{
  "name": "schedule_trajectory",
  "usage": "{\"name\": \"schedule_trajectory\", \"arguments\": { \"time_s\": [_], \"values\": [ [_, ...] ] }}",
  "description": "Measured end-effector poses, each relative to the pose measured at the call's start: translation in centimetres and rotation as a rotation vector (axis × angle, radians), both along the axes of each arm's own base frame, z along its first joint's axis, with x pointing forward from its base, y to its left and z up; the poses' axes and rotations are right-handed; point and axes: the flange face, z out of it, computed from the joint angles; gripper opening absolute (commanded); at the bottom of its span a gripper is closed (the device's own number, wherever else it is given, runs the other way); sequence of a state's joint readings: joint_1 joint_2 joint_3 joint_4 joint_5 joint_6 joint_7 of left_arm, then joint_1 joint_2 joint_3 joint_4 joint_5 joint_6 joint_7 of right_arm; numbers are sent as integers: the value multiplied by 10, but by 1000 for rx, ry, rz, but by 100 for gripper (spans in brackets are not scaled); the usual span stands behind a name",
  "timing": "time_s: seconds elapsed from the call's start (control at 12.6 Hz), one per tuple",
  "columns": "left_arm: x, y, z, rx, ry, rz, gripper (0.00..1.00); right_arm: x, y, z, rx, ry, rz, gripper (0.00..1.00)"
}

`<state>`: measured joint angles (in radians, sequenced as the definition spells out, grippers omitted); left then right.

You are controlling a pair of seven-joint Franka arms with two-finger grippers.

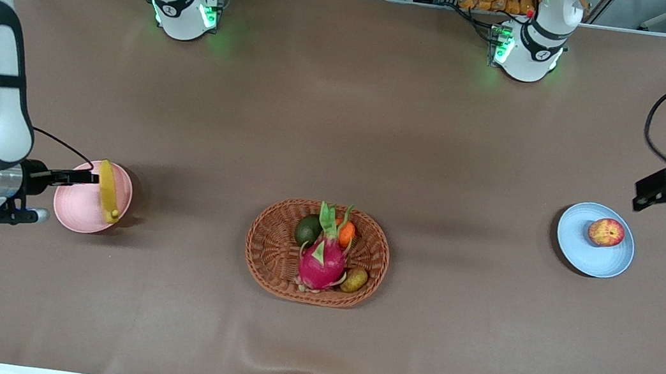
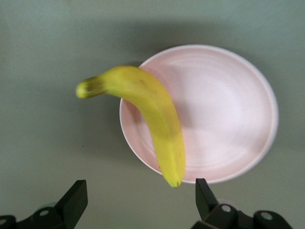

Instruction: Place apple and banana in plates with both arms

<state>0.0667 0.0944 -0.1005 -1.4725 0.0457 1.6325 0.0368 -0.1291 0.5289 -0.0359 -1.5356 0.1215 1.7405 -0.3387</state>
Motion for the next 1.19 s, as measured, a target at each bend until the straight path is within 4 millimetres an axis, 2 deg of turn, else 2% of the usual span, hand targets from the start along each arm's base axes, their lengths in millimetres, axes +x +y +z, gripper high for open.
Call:
{"name": "schedule_trajectory", "arguments": {
  "time_s": [0.16,0.32,0.56,0.71,0.95,1.03,1.19],
  "values": [
    [-14,1,16,4,3,2,100,-2,10,76,-96,-95,19,100],
    [-19,1,20,5,12,1,100,-15,10,143,-119,-178,12,100],
    [-19,2,15,5,25,5,100,-58,17,226,-120,-182,-3,100],
    [-18,1,14,4,26,15,100,-82,38,263,-132,-181,-55,100],
    [-18,0,14,4,26,26,100,-107,81,298,-152,-184,-126,100],
    [-18,0,14,3,26,28,100,-112,89,305,-154,-190,-129,100],
    [-18,0,14,3,26,34,100,-118,89,312,-154,-200,-133,100]
  ]
}}
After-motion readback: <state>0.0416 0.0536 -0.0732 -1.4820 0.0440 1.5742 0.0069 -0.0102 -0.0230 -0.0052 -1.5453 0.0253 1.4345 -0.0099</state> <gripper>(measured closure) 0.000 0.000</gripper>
